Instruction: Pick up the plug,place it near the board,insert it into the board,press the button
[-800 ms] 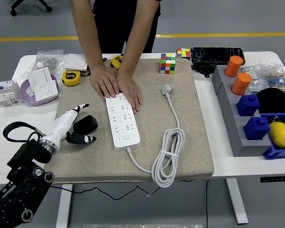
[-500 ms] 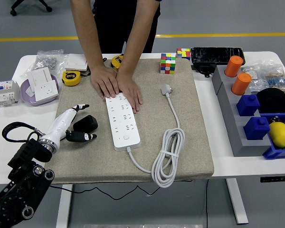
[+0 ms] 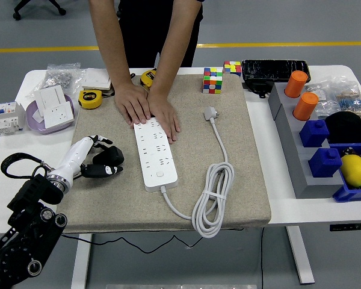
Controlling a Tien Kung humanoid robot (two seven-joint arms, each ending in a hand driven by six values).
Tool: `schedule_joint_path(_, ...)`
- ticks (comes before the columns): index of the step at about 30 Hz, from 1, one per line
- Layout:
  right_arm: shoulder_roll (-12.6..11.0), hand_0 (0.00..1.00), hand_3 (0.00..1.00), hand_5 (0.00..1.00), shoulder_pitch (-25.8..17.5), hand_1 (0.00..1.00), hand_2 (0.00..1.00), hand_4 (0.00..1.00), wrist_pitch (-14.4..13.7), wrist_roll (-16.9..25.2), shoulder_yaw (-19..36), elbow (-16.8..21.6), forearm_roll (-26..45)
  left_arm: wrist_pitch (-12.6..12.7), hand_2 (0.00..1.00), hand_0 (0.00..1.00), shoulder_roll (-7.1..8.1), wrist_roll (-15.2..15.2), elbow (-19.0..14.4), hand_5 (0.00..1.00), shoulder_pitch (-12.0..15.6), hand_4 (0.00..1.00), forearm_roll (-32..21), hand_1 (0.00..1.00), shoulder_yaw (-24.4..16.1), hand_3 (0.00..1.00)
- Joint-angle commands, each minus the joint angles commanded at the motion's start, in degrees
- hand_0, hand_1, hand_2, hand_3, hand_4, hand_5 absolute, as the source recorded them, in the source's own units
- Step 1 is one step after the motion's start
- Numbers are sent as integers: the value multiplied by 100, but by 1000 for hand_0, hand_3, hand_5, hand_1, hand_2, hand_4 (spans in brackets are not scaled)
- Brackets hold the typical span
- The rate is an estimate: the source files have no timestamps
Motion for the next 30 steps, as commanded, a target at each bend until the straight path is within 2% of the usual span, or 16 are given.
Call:
schedule_joint_path(1, -3, 877, 798, 842, 1, 779, 777, 998, 0, 3, -6, 0, 6, -6, 554, 832, 9, 18, 4, 238, -6, 998, 103, 678, -6, 543)
schedule_joint_path(6, -10, 877, 798, 842, 2, 779, 777, 998, 2, 1, -3, 0, -1, 29, 554, 832, 22, 40, -11, 238, -19, 998, 350, 678, -29, 543)
schedule_joint_path(7, -11, 878, 798, 841, 2, 778, 777, 998, 3, 1, -4, 0, -2, 33, 479, 801, 22, 40, -10, 204, -21, 806, 353, 624, -32, 463)
schedule_joint_path(12, -12, 878, 798, 841, 9, 778, 777, 998, 4, 2, -4, 0, 2, 63, 479, 801, 23, 35, -27, 204, -31, 806, 384, 624, -34, 463)
schedule_joint_path(13, -13, 877, 798, 840, 13, 780, 777, 998, 2, 2, -1, 0, 5, 59, 450, 778, 23, 38, -24, 236, -34, 565, 380, 559, -36, 407)
schedule_joint_path(18, -13, 877, 798, 840, 18, 780, 777, 998, 2, 8, 6, 0, 22, 63, 450, 778, 24, 44, -28, 236, -37, 565, 401, 559, -35, 407)
schedule_joint_path(19, -12, 878, 798, 840, 17, 778, 777, 998, 1, 8, 8, 0, 22, 64, 431, 769, 24, 45, -30, 198, -38, 514, 408, 539, -35, 390)
schedule_joint_path(24, -10, 878, 798, 840, 17, 778, 777, 998, -1, 9, 6, 0, 34, 115, 431, 769, 27, 30, -67, 198, -46, 514, 434, 539, -36, 390)
schedule_joint_path(25, -10, 876, 797, 844, 18, 779, 777, 998, -1, 9, 1, 0, 39, 135, 346, 738, 30, 20, -83, 167, -50, 492, 421, 443, -30, 371)
schedule_joint_path(30, -8, 876, 797, 844, 16, 779, 777, 998, -4, 7, 3, 0, 45, 149, 346, 738, 75, 10, -144, 167, -93, 492, 375, 443, 35, 371)
